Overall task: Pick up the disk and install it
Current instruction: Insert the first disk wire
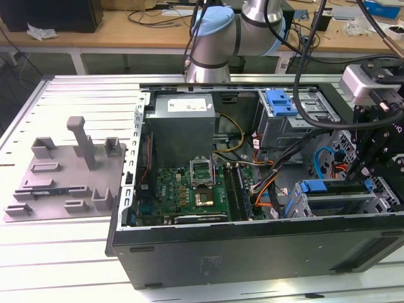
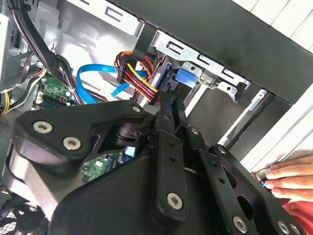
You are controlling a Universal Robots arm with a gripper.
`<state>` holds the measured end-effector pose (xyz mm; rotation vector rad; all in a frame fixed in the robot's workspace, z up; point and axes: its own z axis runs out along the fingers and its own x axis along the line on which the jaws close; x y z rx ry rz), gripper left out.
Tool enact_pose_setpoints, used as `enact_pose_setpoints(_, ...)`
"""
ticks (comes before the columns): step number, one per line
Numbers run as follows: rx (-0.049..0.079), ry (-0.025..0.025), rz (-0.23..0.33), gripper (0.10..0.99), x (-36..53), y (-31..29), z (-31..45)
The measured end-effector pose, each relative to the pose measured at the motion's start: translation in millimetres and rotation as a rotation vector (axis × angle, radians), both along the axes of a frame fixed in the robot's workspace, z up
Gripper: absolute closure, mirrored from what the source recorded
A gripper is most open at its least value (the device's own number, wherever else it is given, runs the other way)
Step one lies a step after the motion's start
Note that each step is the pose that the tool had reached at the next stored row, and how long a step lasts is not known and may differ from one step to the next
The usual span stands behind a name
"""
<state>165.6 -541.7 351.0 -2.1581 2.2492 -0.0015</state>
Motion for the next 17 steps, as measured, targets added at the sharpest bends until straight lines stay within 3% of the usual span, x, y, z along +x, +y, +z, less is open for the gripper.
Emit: enact_pose_setpoints(17,0.000,-0.0017,-0.005,0.922,-0.9,1.3,-1.0)
